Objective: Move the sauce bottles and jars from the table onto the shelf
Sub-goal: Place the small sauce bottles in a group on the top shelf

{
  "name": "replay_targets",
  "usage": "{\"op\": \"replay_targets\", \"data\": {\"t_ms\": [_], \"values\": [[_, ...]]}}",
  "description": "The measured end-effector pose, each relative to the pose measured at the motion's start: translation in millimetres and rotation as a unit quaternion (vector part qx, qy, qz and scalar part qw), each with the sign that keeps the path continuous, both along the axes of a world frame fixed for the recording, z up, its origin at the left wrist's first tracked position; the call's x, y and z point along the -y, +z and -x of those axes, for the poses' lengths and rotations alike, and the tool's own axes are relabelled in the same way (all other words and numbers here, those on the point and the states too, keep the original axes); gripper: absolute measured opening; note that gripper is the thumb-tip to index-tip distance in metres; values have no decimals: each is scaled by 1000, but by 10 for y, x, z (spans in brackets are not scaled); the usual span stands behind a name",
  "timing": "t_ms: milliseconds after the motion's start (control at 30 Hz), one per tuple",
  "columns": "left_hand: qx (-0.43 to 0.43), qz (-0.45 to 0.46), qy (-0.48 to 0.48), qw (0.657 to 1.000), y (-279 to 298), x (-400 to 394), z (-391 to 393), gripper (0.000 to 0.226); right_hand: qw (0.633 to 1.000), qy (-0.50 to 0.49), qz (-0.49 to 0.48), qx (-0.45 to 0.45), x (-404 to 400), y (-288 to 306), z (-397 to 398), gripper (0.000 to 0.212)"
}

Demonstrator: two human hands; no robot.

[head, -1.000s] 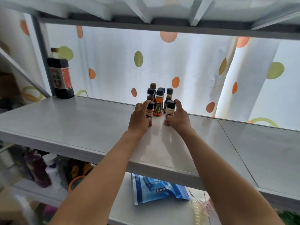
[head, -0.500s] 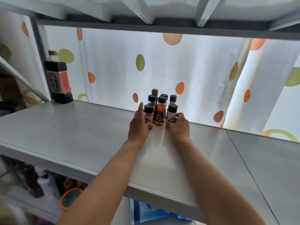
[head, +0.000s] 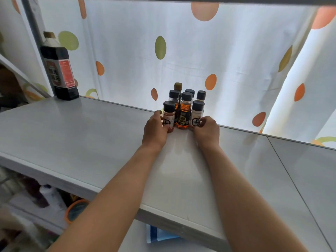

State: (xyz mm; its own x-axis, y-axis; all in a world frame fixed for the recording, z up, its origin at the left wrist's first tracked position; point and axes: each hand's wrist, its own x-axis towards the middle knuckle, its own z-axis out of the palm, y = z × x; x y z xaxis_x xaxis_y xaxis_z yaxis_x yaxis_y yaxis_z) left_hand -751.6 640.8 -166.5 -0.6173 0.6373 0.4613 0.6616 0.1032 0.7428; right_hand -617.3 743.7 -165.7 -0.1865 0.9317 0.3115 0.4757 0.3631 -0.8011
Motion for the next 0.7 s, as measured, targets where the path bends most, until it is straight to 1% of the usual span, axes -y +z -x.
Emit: {"op": "replay_targets", "data": {"t_ms": [133, 267, 533, 633, 700], "values": [[15, 11, 0, 1000, -15, -18, 25, 38, 1000, -12, 2, 20, -1, -1, 16, 32], [25, 16, -7, 1000, -11, -10, 19, 37, 999, -24, 2, 34, 10, 14, 28, 32], [35, 31, -10, 999, -6, 27, 2, 48, 999, -30, 11, 34, 39, 27, 33, 31], [13, 69, 24, 997, -28, 27, 16, 60, 998, -36, 4, 45, 41, 17, 29, 24], [-21, 104, 63, 992, -51, 33, 24, 64, 997, -41, 1, 60, 75, 14, 26, 26]]}}
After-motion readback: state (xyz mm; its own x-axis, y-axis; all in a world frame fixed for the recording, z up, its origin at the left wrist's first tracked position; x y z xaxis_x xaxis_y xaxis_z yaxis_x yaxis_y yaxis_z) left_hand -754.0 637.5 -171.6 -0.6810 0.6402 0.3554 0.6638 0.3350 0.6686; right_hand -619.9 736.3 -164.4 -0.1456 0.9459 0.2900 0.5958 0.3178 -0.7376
